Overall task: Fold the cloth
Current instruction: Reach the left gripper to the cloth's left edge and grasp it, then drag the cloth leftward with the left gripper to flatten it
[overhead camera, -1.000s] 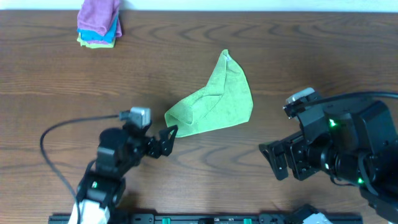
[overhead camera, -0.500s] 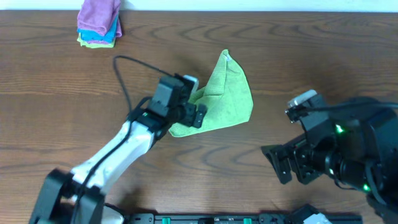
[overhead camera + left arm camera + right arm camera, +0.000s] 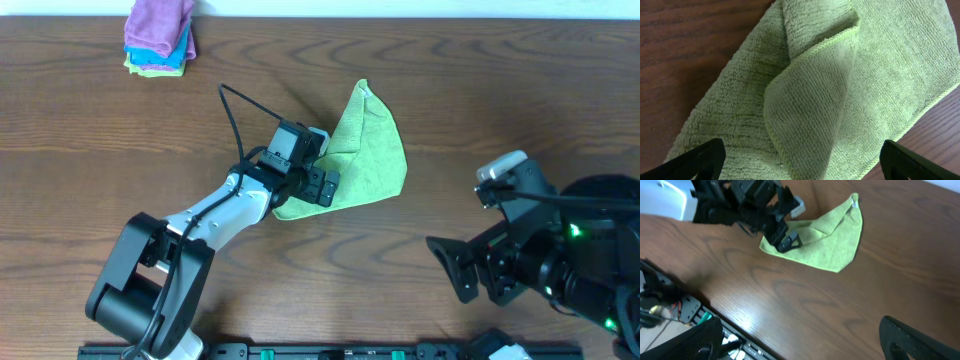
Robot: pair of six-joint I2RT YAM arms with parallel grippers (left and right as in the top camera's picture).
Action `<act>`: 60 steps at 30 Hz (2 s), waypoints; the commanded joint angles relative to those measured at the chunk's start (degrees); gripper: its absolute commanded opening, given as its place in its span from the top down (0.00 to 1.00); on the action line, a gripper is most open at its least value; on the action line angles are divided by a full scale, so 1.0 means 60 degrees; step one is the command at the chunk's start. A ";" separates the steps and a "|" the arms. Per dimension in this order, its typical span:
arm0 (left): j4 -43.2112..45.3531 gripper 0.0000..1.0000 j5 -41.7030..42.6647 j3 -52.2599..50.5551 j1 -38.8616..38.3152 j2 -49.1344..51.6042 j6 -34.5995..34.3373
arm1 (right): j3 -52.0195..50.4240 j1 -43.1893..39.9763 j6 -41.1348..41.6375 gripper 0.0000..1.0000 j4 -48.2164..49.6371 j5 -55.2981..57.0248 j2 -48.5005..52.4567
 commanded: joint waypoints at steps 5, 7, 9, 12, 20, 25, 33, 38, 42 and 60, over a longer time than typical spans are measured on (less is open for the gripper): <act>0.0379 0.00 0.1257 0.0186 0.0011 0.0178 0.0200 | -0.0007 0.0087 0.0601 0.01 0.0280 0.0084 0.0022; 0.0397 0.00 0.1566 0.0186 0.0011 0.0306 0.0197 | -0.0007 0.0087 0.0605 0.01 0.0361 0.0084 0.0022; 0.0393 0.05 0.1734 0.0186 0.0011 0.0466 0.0193 | -0.0007 0.0087 0.0659 0.01 0.0393 0.0080 0.0022; 0.0379 0.06 0.1749 0.0186 0.0011 0.0554 0.0200 | -0.0007 0.0087 0.0783 0.01 0.0386 0.0080 0.0022; 0.0357 0.12 0.1719 0.0186 0.0011 0.0550 0.0193 | -0.0007 0.0087 0.0852 0.01 0.0375 0.0047 0.0022; 0.0364 0.12 0.1275 0.0186 0.0138 0.0550 0.0157 | -0.0007 0.0091 0.0882 0.02 0.0342 0.0051 0.0022; 0.0459 0.27 0.1286 0.0186 0.0175 0.0550 -0.0095 | -0.0007 0.0087 0.0882 0.05 0.0397 0.0051 0.0026; 0.0459 0.44 0.1271 0.0186 0.0193 0.0550 -0.0091 | -0.0007 0.0091 0.0882 0.09 0.0401 0.0051 0.0022; 0.0459 0.57 0.1191 0.0186 0.0208 0.0550 -0.0091 | -0.0007 0.0087 0.0885 0.11 0.0379 0.0051 0.0022; 0.0605 0.94 0.1217 0.0335 0.0353 0.0532 -0.0240 | -0.0025 0.0087 0.0882 0.14 0.0375 0.0055 0.0033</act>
